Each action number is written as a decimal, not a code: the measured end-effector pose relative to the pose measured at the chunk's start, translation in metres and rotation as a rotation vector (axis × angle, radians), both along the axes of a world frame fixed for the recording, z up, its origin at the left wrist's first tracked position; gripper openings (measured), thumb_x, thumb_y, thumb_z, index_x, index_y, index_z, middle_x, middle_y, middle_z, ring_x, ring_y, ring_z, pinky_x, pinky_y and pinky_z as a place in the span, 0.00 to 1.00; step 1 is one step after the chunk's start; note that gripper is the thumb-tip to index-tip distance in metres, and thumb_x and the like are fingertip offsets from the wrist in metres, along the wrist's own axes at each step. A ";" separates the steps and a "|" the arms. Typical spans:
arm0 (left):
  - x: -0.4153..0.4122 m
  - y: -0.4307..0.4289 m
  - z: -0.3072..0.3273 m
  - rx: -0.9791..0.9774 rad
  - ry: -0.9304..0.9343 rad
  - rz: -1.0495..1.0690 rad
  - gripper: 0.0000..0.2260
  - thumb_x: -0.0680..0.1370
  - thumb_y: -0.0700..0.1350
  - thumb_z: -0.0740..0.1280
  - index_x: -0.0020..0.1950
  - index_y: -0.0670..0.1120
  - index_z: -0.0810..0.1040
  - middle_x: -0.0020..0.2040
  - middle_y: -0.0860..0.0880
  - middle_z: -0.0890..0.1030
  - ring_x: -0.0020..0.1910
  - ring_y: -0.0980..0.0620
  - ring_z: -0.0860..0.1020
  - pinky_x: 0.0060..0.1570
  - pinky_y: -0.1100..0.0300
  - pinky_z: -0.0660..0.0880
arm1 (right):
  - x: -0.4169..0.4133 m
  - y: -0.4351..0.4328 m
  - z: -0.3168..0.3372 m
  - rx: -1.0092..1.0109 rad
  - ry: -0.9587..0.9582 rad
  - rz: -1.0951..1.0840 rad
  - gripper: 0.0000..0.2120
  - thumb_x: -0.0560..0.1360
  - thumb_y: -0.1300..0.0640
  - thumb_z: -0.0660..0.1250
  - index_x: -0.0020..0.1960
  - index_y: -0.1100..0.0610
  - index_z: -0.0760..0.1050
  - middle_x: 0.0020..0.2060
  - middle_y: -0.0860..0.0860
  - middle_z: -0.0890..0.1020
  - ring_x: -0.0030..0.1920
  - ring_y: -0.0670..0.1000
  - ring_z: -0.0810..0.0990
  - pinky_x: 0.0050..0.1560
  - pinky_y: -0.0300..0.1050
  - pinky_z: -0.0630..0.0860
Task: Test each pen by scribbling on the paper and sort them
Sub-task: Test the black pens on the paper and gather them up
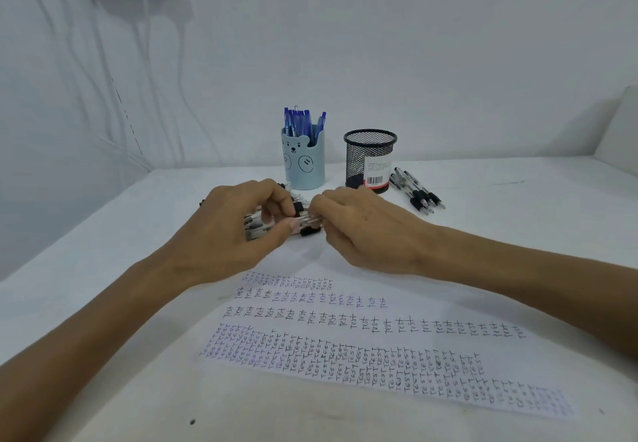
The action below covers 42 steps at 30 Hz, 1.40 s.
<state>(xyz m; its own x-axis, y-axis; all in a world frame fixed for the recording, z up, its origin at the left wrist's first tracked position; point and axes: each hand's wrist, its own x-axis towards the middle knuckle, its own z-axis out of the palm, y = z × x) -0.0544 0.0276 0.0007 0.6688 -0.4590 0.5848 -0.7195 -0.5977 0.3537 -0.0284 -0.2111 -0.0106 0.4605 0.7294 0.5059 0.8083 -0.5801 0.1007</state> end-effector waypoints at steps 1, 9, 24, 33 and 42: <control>-0.001 0.001 0.001 -0.009 0.006 -0.006 0.06 0.80 0.53 0.67 0.51 0.52 0.80 0.43 0.56 0.82 0.44 0.52 0.80 0.46 0.63 0.74 | -0.003 0.000 0.001 0.034 0.000 -0.015 0.09 0.81 0.51 0.62 0.47 0.57 0.73 0.39 0.49 0.76 0.39 0.52 0.72 0.42 0.50 0.68; 0.005 0.010 0.000 0.105 0.036 -0.026 0.08 0.81 0.54 0.63 0.55 0.54 0.79 0.53 0.58 0.80 0.56 0.51 0.78 0.54 0.52 0.74 | -0.016 -0.001 0.013 0.274 0.124 0.100 0.26 0.73 0.40 0.64 0.29 0.59 0.64 0.23 0.53 0.66 0.27 0.54 0.65 0.31 0.52 0.66; 0.005 0.012 -0.003 0.543 0.304 -0.137 0.32 0.68 0.73 0.72 0.69 0.66 0.71 0.75 0.69 0.60 0.78 0.61 0.54 0.76 0.60 0.56 | 0.008 -0.020 0.009 0.764 0.435 -0.184 0.26 0.84 0.39 0.54 0.43 0.52 0.83 0.28 0.55 0.81 0.30 0.51 0.81 0.35 0.46 0.78; 0.005 0.011 -0.003 0.550 0.336 -0.125 0.34 0.67 0.76 0.69 0.69 0.67 0.69 0.75 0.70 0.58 0.79 0.62 0.52 0.76 0.58 0.56 | -0.017 -0.007 0.001 0.794 1.166 0.112 0.12 0.84 0.56 0.62 0.47 0.63 0.78 0.33 0.59 0.80 0.27 0.55 0.76 0.21 0.38 0.65; 0.006 0.011 -0.002 0.554 0.344 -0.123 0.32 0.68 0.73 0.72 0.69 0.68 0.69 0.74 0.71 0.57 0.77 0.67 0.50 0.72 0.65 0.53 | -0.026 -0.010 -0.004 0.571 1.117 0.074 0.05 0.78 0.69 0.66 0.44 0.65 0.76 0.30 0.55 0.82 0.28 0.47 0.76 0.29 0.37 0.70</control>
<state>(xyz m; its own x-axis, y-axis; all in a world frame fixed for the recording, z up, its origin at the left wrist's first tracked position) -0.0483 0.0387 -0.0016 0.6986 -0.7155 0.0031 -0.6953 -0.6777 0.2394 -0.0541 -0.2210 -0.0150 0.8078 0.5775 0.1183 0.3224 -0.2647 -0.9088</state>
